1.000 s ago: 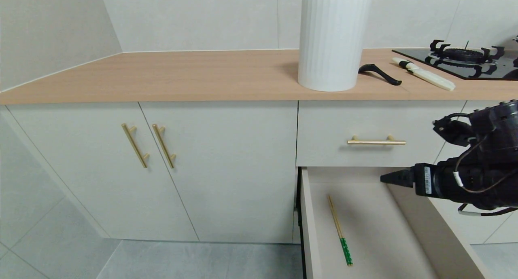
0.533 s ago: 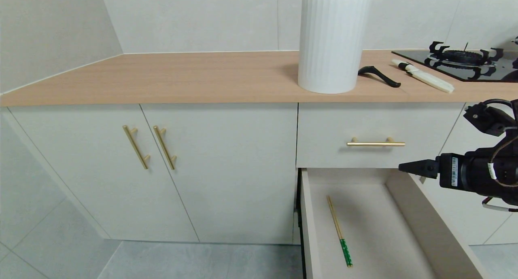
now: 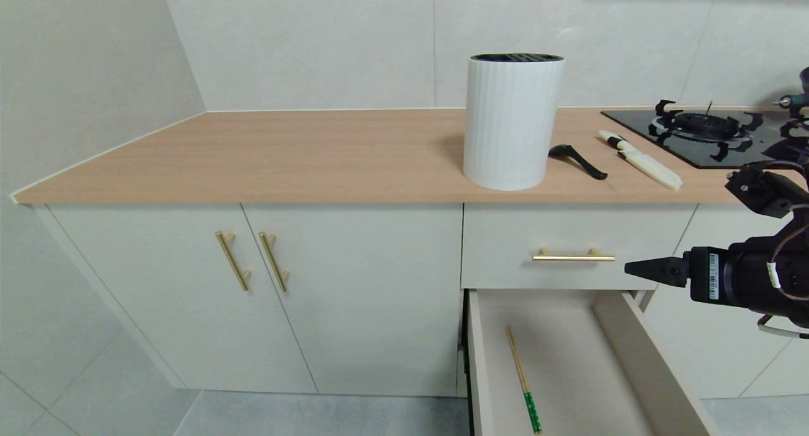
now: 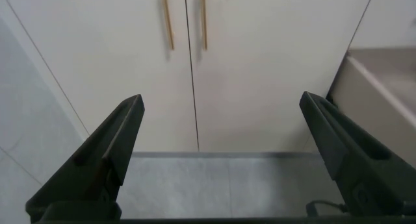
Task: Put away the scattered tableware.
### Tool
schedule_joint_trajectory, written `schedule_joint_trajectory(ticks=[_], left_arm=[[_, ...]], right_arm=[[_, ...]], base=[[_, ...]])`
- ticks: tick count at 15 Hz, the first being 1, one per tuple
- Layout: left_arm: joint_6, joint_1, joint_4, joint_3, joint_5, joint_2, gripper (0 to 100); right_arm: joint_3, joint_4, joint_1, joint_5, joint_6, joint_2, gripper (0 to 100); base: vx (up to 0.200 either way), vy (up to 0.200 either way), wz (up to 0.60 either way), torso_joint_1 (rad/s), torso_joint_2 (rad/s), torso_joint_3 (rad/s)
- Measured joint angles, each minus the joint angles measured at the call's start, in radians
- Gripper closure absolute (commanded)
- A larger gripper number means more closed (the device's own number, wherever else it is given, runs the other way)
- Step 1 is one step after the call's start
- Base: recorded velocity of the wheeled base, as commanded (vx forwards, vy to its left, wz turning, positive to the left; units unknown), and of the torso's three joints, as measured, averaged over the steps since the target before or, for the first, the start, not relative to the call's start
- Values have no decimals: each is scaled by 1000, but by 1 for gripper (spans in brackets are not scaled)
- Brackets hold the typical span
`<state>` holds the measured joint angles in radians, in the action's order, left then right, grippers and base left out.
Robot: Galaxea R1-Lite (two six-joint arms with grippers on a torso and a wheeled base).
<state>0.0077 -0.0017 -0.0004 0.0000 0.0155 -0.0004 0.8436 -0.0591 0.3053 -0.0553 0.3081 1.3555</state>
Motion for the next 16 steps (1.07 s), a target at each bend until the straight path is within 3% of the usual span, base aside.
schedule_joint_trajectory(ticks=[12,16], left_arm=[[0,0,0,0,0,0,0],[0,0,0,0,0,0,0]], right_arm=[[-18,5,0,3,-51,6,0],[-13,169,-40,8,-130,63,0]], base=[[0,0,0,200,-413,-234],[0,0,0,10,-16,-10]])
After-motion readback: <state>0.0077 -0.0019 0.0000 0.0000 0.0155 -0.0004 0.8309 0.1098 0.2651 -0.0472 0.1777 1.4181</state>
